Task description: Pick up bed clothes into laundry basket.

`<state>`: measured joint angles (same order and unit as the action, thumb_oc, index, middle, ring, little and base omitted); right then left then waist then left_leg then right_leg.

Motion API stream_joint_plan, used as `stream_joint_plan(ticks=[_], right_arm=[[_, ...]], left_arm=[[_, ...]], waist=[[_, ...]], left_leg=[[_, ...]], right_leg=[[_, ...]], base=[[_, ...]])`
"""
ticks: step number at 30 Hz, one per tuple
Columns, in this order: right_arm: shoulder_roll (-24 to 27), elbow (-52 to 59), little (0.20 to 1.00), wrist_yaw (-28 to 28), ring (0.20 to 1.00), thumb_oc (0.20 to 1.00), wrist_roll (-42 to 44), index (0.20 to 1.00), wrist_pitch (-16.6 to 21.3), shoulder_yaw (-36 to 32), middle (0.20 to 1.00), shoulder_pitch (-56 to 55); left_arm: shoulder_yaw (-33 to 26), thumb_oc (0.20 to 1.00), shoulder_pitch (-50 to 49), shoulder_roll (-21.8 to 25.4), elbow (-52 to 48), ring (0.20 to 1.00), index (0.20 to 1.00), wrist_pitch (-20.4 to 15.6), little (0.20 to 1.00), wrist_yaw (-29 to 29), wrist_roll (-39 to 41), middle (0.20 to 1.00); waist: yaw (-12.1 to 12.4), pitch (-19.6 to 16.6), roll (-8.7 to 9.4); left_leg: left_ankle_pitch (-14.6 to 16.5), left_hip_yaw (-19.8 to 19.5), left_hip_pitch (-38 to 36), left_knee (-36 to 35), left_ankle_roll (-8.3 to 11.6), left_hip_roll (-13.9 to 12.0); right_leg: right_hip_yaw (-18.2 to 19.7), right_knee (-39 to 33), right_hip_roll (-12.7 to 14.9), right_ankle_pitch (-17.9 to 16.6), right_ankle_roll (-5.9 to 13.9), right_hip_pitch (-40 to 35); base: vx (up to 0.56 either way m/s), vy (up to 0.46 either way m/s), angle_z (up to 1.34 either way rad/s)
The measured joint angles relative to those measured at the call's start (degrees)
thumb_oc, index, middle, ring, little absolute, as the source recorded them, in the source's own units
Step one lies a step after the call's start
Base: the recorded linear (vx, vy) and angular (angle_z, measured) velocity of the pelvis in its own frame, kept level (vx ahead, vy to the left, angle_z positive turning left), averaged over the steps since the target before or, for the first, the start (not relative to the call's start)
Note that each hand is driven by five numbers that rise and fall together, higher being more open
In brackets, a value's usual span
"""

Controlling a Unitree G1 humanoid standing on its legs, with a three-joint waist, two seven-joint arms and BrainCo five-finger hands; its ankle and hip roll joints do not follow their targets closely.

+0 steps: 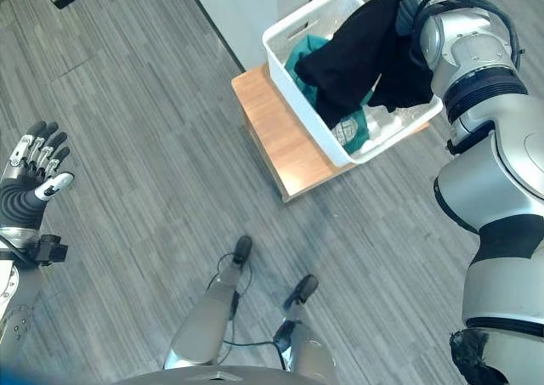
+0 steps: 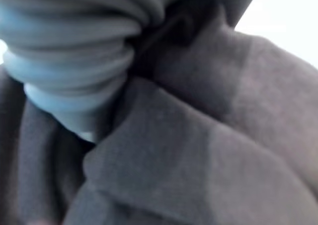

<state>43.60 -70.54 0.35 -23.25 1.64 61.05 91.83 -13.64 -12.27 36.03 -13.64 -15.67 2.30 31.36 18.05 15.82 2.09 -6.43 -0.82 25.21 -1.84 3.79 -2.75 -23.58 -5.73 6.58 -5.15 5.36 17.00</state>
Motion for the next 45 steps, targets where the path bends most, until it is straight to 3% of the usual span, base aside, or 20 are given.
stream_joint_plan(ticks=[8, 15, 18, 19, 21, 22, 23, 24, 26, 28, 30, 31, 32, 33, 38, 39, 40, 41, 43, 45], right_arm=[[-5.2, -4.7, 1.000, 4.2, 1.000, 1.000, 6.4, 1.000, -1.2, -2.9, 1.000, -1.0], [-5.0, -2.7, 1.000, 5.4, 1.000, 1.000, 8.7, 1.000, -1.2, -4.1, 1.000, -0.8], [-3.5, 8.2, 1.000, 6.5, 1.000, 1.000, 10.4, 1.000, -1.6, -1.2, 1.000, -0.6], [-3.6, 13.6, 1.000, 6.3, 1.000, 1.000, 11.6, 1.000, 0.2, -2.0, 1.000, -0.1], [4.2, 35.0, 1.000, 7.4, 1.000, 1.000, 16.4, 1.000, -1.9, -2.5, 1.000, -0.8], [7.4, 42.9, 1.000, 7.3, 1.000, 1.000, 18.5, 1.000, -0.8, -3.2, 1.000, -1.0], [8.8, 48.9, 1.000, 7.1, 1.000, 1.000, 20.9, 1.000, 1.0, -5.4, 1.000, -1.4], [14.3, 62.4, 1.000, 7.2, 1.000, 1.000, 26.4, 1.000, 1.8, -12.4, 1.000, -7.0], [19.0, 72.7, 1.000, 7.3, 1.000, 1.000, 30.5, 1.000, 3.2, -22.3, 1.000, -17.5], [20.6, 82.2, 1.000, 8.0, 1.000, 1.000, 39.5, 1.000, 7.1, -41.8, 1.000, -43.4], [15.0, 83.8, 1.000, 9.2, 1.000, 1.000, 43.6, 1.000, 7.3, -57.1, 1.000, -66.2], [12.3, 83.4, 1.000, 9.1, 1.000, 1.000, 44.8, 1.000, 6.8, -60.8, 1.000, -75.2], [4.9, 86.1, 1.000, 10.6, 1.000, 1.000, 45.4, 1.000, 6.9, -71.8, 1.000, -89.4], [-4.2, 85.4, 1.000, 9.9, 1.000, 1.000, 47.5, 1.000, 6.0, -76.7, 1.000, -98.6], [-15.6, 76.3, 1.000, 9.0, 1.000, 1.000, 49.6, 1.000, 6.0, -80.1, 1.000, -111.1], [-22.7, 71.7, 1.000, 6.1, 1.000, 1.000, 51.1, 1.000, 6.1, -80.0, 1.000, -111.5], [-23.2, 71.1, 1.000, 6.0, 1.000, 1.000, 51.3, 1.000, 5.7, -78.5, 1.000, -112.1], [-27.5, 70.3, 1.000, 5.1, 1.000, 1.000, 52.8, 1.000, 6.4, -77.0, 1.000, -113.5], [-36.4, 69.6, 1.000, 2.6, 1.000, 1.000, 56.6, 1.000, 6.9, -77.5, 1.000, -112.9], [-38.3, 69.4, 1.000, 0.3, 1.000, 1.000, 59.7, 1.000, 6.8, -73.7, 1.000, -112.6]], left_arm=[[0.7, 1.000, 6.0, -2.0, -0.1, 1.000, 1.000, 0.0, 1.000, 0.3, 0.0, 1.000], [1.9, 1.000, 7.5, -1.9, -0.1, 1.000, 1.000, 0.0, 1.000, -0.1, 0.0, 1.000], [1.5, 1.000, 8.0, -1.8, -0.1, 1.000, 1.000, 0.0, 1.000, 0.1, 0.0, 1.000], [1.4, 1.000, 8.3, -1.1, -0.2, 1.000, 1.000, 0.0, 1.000, 0.1, 0.0, 1.000], [-0.3, 1.000, 7.7, -0.8, -1.7, 1.000, 1.000, 0.1, 1.000, 0.2, 0.0, 1.000], [-1.5, 1.000, 7.0, -0.8, -1.9, 1.000, 1.000, 0.1, 1.000, 0.3, 0.0, 1.000], [-2.4, 1.000, 6.0, -0.5, -1.8, 1.000, 1.000, 0.3, 1.000, 0.8, 0.0, 1.000], [-2.6, 1.000, 5.3, 0.2, -2.8, 1.000, 1.000, 0.9, 1.000, 1.3, 0.0, 1.000], [-3.1, 1.000, 2.8, 1.4, -4.7, 1.000, 1.000, 1.3, 1.000, 1.2, 0.0, 1.000], [-3.6, 1.000, -0.8, 1.4, -6.9, 1.000, 1.000, 1.4, 1.000, 0.2, 0.0, 1.000], [-3.2, 1.000, -2.0, 0.1, -7.6, 1.000, 1.000, 2.1, 1.000, -0.6, 0.1, 1.000], [-2.7, 1.000, -2.9, -0.6, -7.2, 1.000, 1.000, 2.4, 1.000, -0.8, 0.1, 1.000], [-1.9, 1.000, -2.4, -1.1, -7.8, 1.000, 1.000, 3.2, 1.000, -1.3, 0.1, 1.000], [-4.0, 1.000, -5.3, -3.8, -8.4, 1.000, 1.000, 2.9, 1.000, -1.4, 0.2, 1.000], [-2.6, 1.000, -5.2, -11.3, -3.3, 1.000, 1.000, 3.9, 1.000, -2.1, 1.5, 1.000], [0.4, 1.000, -4.5, -14.4, -0.8, 1.000, 1.000, 4.1, 1.000, -2.2, 1.5, 1.000], [1.5, 1.000, -4.6, -14.5, -0.3, 1.000, 1.000, 4.3, 1.000, -2.2, 1.5, 1.000], [4.6, 1.000, -3.7, -16.1, 0.4, 1.000, 1.000, 4.6, 1.000, -1.9, 0.8, 1.000], [6.4, 1.000, -4.8, -18.7, 2.5, 1.000, 1.000, 5.3, 1.000, -0.9, -0.9, 1.000], [9.2, 1.000, -5.1, -19.9, 3.6, 1.000, 1.000, 6.6, 1.000, 0.1, -1.1, 1.000]], waist=[[-0.3, 1.5, -0.57], [-0.6, 1.4, -0.50], [-1.8, 1.4, -0.02], [-1.9, 1.7, 0.83], [-3.8, 1.8, 1.57], [-4.0, 1.8, 1.93], [-4.8, 1.9, 2.77], [-5.9, 1.8, 3.45], [-6.9, 1.3, 4.19], [-8.7, 0.7, 4.49], [-10.5, 0.2, 4.28], [-11.6, -0.4, 4.04], [-11.4, -0.5, 3.61], [-12.3, -1.5, 3.34], [-20.3, -8.2, -0.47], [-21.8, -10.5, -1.06], [-22.4, -10.9, -1.30], [-23.9, -11.3, -1.54], [-23.9, -12.7, -2.42], [-24.6, -13.2, -3.26]], left_leg=[[0.0, 0.2, 0.2, 0.0, 0.00, -0.5], [0.0, 0.2, -1.9, 0.0, 0.00, -0.4], [0.0, 0.5, -2.9, 0.0, 0.00, -0.6], [0.0, 1.3, -3.4, 0.0, 0.00, -0.9], [0.0, 1.5, -3.5, -0.3, 0.00, -1.0], [0.0, 1.7, -3.6, -0.3, -0.03, -1.0], [0.0, 2.2, -4.8, -0.4, -0.03, -1.0], [0.0, 2.9, -7.7, -1.2, -0.04, -0.6], [0.0, 3.3, -9.9, -1.7, -0.05, -0.2], [0.3, 3.9, -12.9, -2.3, -0.28, 0.5], [0.9, 3.7, -14.5, -2.4, -0.70, 0.8], [1.7, 4.2, -15.1, -2.3, -0.35, 0.8], [2.2, 4.5, -15.7, -2.0, -0.38, 0.8], [2.5, 5.0, -17.3, -2.2, -0.84, 0.9], [3.6, 9.1, -21.9, -3.8, -0.77, 0.6], [4.0, 10.6, -22.8, -3.9, -0.59, -0.2], [4.1, 11.0, -22.8, -3.9, -0.46, -0.4], [4.1, 11.3, -23.6, -3.5, -0.42, -0.6], [4.2, 12.0, -23.8, -3.9, -0.31, -1.2], [4.6, 13.0, -24.3, -3.9, -0.51, -1.3]], right_leg=[[0.5, 0.0, -0.4, 0.0, -0.02, 0.4], [0.6, 0.0, -0.4, 0.0, -0.02, -1.8], [0.9, 0.0, -0.5, 0.0, -0.03, -2.7], [1.8, 0.0, -0.7, -0.2, -0.32, -2.7], [1.9, 0.0, -0.9, -0.5, -0.36, -2.6], [2.1, 0.0, -0.8, -0.5, -0.32, -2.7], [2.8, 0.0, -0.7, -0.6, -0.31, -3.2], [3.7, 0.0, -0.4, -0.6, -0.15, -5.6], [4.1, 0.0, -0.2, -0.4, 0.10, -7.4], [4.6, 0.0, 0.5, 0.0, 0.57, -10.0], [4.6, 0.0, 0.8, 0.0, 0.66, -11.5], [5.2, 0.0, 0.9, 0.1, 0.84, -11.7], [5.0, 0.0, 0.9, 0.5, 1.29, -12.5], [5.8, 0.0, 1.1, 0.5, 1.12, -13.6], [10.1, 0.0, 1.2, 1.0, 1.81, -15.4], [11.6, -0.2, 0.6, 1.0, 1.68, -15.7], [11.7, -0.2, 0.4, 1.0, 1.64, -15.7], [12.7, -0.2, 0.1, 1.3, 1.23, -15.2], [13.1, -0.2, -0.4, 1.3, 1.05, -15.2], [14.1, -0.2, -0.4, 1.2, 1.00, -15.3]], base=[[-0.01, -0.009, -0.02], [0.00, 0.000, 0.00], [0.00, 0.013, -0.06], [-0.02, 0.050, -0.19], [-0.01, 0.043, -0.07], [0.02, 0.039, -0.12], [0.04, 0.080, -0.18], [0.03, 0.072, -0.17], [0.01, 0.047, -0.08], [0.07, 0.057, -0.08], [0.11, 0.091, -0.03], [0.09, 0.072, 0.01], [0.08, 0.056, -0.21], [0.14, 0.064, -0.34], [0.08, 0.040, -0.50], [0.04, 0.069, -0.56], [0.03, 0.074, -0.45], [0.05, 0.072, -0.15], [0.01, 0.044, -0.24], [-0.01, 0.028, -0.29]])
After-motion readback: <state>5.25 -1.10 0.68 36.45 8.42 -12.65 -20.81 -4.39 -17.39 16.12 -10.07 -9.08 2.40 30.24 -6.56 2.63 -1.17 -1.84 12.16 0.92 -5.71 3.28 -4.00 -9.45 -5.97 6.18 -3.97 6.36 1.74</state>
